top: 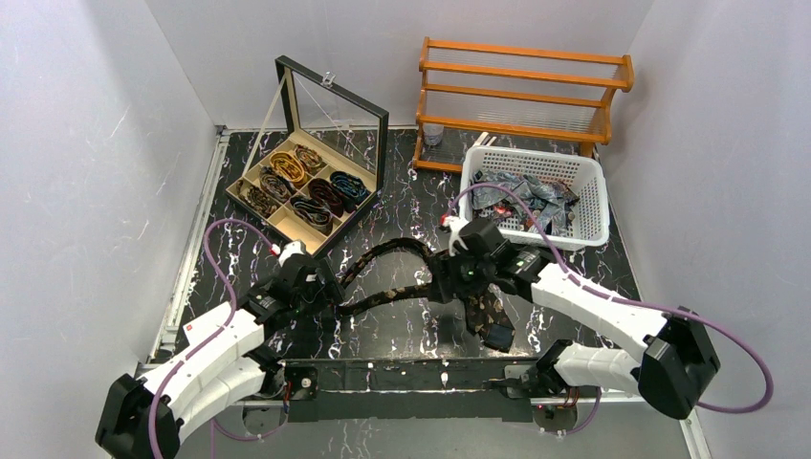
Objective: Roll the ties
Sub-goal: Flatten out the tie at the center of the board.
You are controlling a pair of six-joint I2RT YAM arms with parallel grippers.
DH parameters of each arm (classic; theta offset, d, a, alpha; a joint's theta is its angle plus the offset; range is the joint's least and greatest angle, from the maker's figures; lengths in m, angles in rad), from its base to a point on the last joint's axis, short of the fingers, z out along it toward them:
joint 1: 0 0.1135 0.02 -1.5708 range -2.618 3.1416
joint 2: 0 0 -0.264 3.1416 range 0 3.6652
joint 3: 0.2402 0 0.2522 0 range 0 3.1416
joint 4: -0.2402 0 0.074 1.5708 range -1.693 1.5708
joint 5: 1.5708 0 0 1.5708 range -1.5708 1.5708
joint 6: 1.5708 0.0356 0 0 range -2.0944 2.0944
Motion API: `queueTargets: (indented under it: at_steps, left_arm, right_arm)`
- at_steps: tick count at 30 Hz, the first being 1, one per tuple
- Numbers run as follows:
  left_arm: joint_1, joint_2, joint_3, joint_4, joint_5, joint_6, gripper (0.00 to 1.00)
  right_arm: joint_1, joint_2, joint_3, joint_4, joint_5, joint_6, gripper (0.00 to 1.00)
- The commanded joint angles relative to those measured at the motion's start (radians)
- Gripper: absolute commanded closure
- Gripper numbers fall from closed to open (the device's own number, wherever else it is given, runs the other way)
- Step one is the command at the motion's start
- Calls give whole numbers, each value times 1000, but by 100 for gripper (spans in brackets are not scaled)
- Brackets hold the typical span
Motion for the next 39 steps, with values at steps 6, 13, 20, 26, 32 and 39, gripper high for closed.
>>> queueTargets:
  at_steps: [6,13,20,26,32,39]
  left_arm:
    - [-3,90,-1,58,-8,-23,36]
    - [-5,82,-12,33,-23,-18,74]
    - [-5,-88,54,-133,-99,-50,100]
    - [-5,-147,100,-221,-124,-89,100]
    - [-5,-179,174,-304,-164,-136,100]
    - [-5,-251,281,-388,-200,-159,100]
  right_arm:
    - [136,149,14,369,279,-305,28]
    - [34,309,150,234,381,-273,23]
    - [-32,545,366,143,189,-290,22]
    - [-48,706,486,83,75,-305,32]
    - [-36,715,474,78,-167,-330,72]
    - [79,694,475,27,-669,-450,85]
